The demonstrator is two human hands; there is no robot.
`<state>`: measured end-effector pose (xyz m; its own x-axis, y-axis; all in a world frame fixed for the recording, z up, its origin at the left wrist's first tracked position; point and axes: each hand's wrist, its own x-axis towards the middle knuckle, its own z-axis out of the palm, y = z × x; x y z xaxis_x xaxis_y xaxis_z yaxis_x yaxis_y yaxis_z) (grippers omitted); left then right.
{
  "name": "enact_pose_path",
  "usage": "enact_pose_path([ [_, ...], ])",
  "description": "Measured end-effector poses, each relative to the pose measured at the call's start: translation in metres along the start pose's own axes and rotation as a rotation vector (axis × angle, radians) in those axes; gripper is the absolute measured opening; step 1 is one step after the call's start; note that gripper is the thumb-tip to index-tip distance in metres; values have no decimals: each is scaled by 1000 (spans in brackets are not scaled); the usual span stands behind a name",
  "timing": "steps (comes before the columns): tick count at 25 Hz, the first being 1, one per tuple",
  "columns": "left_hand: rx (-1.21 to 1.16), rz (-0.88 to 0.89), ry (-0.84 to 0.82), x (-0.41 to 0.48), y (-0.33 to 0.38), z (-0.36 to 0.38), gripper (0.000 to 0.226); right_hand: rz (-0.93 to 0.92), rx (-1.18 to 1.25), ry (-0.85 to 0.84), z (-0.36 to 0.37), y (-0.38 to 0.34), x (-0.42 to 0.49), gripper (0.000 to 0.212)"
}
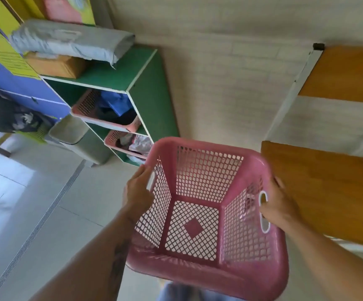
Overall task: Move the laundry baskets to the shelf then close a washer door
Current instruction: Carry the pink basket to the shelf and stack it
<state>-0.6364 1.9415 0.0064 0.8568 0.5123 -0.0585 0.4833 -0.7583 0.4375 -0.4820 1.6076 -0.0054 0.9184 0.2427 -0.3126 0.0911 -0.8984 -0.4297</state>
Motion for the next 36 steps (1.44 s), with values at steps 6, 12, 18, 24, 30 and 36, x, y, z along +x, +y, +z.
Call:
enact_pose_path([
  [6, -42, 5, -47, 87, -55, 77, 84, 160, 67, 1, 76, -15, 69, 93],
  [12, -104, -38, -111, 143, -99, 160, 88, 287, 52, -21, 146, -11, 132, 84],
  [18, -197, -66, -175, 169, -109, 185, 89, 282, 19, -105, 172, 3, 154, 100],
  [24, 2, -126, -441, 164, -83, 145, 78, 233, 90, -124, 129, -12, 122, 63],
  [30, -125, -3, -480, 125, 26, 40, 54, 336, 131, -91, 20, -47, 23, 63],
  [36, -99, 385, -576, 74, 184, -42, 54, 469, 219, 12, -110, -25, -104, 73],
])
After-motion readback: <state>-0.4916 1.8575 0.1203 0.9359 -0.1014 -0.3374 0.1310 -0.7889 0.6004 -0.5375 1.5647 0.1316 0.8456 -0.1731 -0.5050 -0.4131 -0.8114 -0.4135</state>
